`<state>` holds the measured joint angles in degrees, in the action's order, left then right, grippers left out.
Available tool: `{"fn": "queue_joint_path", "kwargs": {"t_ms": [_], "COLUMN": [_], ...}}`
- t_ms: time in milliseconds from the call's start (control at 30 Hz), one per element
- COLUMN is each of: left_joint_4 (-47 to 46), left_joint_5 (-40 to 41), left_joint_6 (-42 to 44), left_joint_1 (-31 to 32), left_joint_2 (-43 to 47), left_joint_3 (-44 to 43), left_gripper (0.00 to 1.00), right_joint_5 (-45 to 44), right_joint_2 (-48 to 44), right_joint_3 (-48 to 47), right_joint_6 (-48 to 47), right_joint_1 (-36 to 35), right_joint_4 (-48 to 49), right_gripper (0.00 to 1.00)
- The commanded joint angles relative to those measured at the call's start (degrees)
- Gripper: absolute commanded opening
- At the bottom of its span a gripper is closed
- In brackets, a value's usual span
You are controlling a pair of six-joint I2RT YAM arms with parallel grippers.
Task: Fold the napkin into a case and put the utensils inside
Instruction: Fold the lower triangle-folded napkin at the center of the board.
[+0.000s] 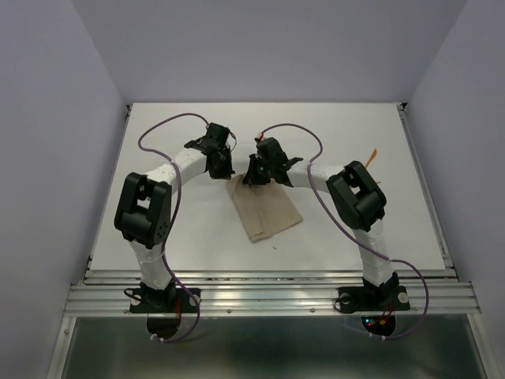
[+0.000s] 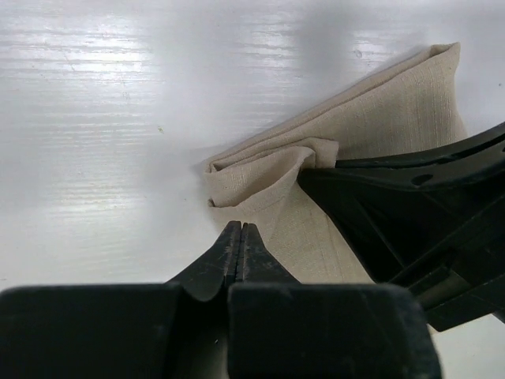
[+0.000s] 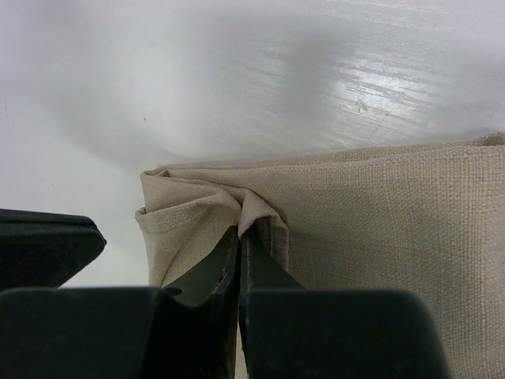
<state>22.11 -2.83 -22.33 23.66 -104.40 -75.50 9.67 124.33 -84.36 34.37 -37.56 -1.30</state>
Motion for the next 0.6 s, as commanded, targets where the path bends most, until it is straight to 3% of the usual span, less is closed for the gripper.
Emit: {"fn": "queue_joint_path", "kwargs": {"t_ms": [0, 567], "left_joint_4": [-0.67, -3.04], "left_joint_5": [-1.47, -5.26], "left_joint_6": [0.44, -0.70], "left_joint_1": [-0.19, 0.42], "left_joint_2": [-1.33, -5.03], "left_joint_3": [-1.74, -2.98], "left_gripper": [0.00, 0.00], "right_joint_5": [0.43, 0.61], "right_joint_2": [-0.67, -0.76], "right_joint_3": [0.69, 0.86], "right_joint_6": [0.26, 0.08], "right_joint_1": [0.12, 0.12], "right_joint_4": [2.44, 2.53], "right_gripper": [0.01, 0.01]}}
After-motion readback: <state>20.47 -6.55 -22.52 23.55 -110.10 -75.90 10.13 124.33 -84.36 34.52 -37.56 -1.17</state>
